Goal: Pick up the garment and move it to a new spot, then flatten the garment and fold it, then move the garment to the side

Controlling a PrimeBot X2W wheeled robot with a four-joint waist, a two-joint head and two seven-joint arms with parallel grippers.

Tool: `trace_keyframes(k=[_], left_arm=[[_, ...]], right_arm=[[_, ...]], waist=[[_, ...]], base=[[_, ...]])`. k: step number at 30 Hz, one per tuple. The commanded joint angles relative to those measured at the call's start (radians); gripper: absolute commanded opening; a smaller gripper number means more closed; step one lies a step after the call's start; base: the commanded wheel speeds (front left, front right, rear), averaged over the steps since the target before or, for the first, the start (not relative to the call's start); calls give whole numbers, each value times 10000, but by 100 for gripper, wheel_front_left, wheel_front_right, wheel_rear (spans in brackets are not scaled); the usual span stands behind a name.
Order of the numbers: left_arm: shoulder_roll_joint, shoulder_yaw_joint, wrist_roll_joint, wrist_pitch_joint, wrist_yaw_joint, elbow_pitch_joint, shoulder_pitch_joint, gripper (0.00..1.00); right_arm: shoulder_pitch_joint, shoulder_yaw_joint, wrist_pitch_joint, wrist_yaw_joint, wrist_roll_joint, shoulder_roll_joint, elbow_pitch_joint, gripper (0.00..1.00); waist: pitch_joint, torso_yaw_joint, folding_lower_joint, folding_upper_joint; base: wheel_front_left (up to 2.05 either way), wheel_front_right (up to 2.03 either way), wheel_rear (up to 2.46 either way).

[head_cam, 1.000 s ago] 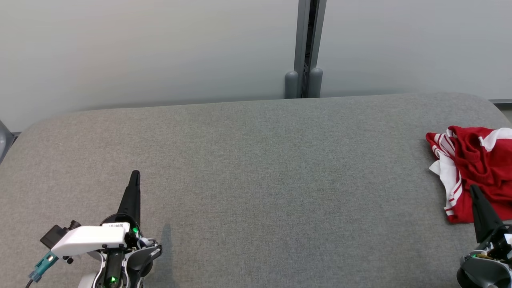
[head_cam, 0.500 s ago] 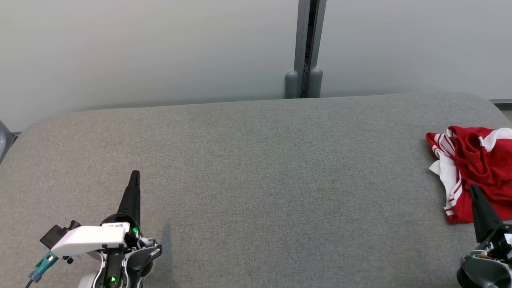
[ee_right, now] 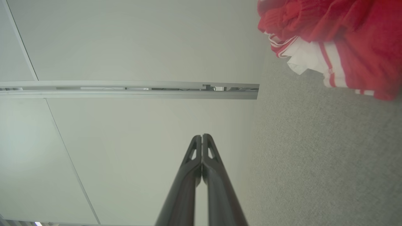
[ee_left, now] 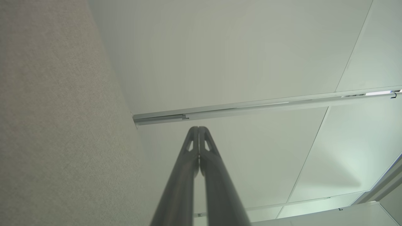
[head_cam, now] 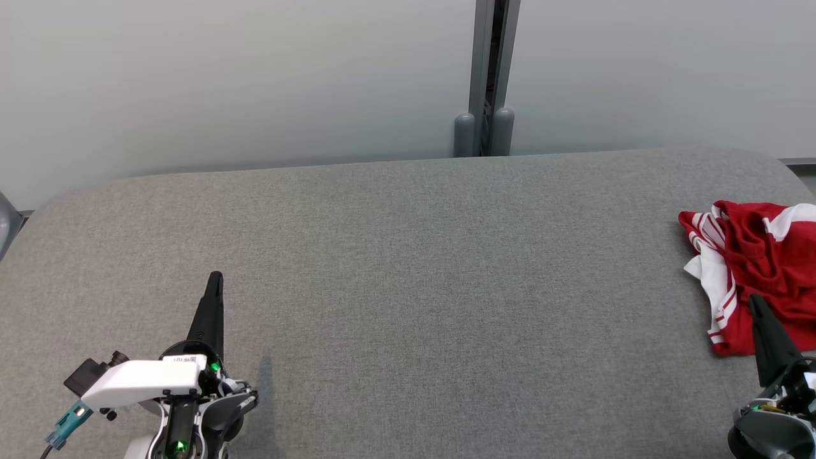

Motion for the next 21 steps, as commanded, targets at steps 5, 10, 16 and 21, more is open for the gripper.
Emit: trace_keyframes(k=[5,10,16,21], left_arm=[[43,39,-38,15,-78,-7,-95,0],[42,39,-37,16,-79,-8,-95,0],[41,40,-35,17,-79,-8,-95,0],[40,41,-34,18,-79,-8,-95,0]], right_arm=[[-95,-42,65,4,-59,-28,36,0],[-98,-52,78,4,-70,-21,37,0],[-101,-67,81,4,-81,-12,37,0],[-104,-80,86,4,-93,-3,38,0]], waist=[[0,0,0,0],[0,0,0,0],[0,0,0,0],[0,0,0,0]], base=[[0,0,0],[0,0,0],[0,0,0],[0,0,0]])
